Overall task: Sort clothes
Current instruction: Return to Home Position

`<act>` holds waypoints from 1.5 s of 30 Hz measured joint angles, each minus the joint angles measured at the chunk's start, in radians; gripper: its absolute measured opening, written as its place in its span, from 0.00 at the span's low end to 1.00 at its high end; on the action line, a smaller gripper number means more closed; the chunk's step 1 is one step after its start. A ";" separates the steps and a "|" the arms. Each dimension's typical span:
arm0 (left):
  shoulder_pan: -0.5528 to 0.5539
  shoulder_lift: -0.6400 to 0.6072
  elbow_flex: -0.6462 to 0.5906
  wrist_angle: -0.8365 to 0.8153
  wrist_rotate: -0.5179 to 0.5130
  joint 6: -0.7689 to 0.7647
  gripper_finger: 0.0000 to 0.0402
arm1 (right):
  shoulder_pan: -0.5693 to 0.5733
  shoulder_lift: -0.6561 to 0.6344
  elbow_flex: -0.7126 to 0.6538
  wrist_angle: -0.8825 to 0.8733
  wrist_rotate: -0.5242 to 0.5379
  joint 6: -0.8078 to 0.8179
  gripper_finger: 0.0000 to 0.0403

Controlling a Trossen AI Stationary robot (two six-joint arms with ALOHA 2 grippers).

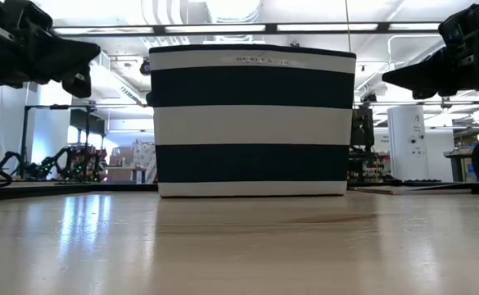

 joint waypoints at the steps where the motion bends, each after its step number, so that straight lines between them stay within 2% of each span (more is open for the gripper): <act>1: 0.000 0.000 0.000 -0.001 0.000 0.000 0.00 | 0.000 0.003 0.000 0.000 0.000 0.001 0.00; 34: 0.000 -0.001 0.000 0.027 0.000 0.000 0.00 | 0.000 0.031 0.000 0.011 0.001 0.037 0.00; 45: 0.000 -0.001 0.000 0.028 0.000 -0.009 0.03 | 0.000 0.031 0.000 0.012 0.001 0.037 0.00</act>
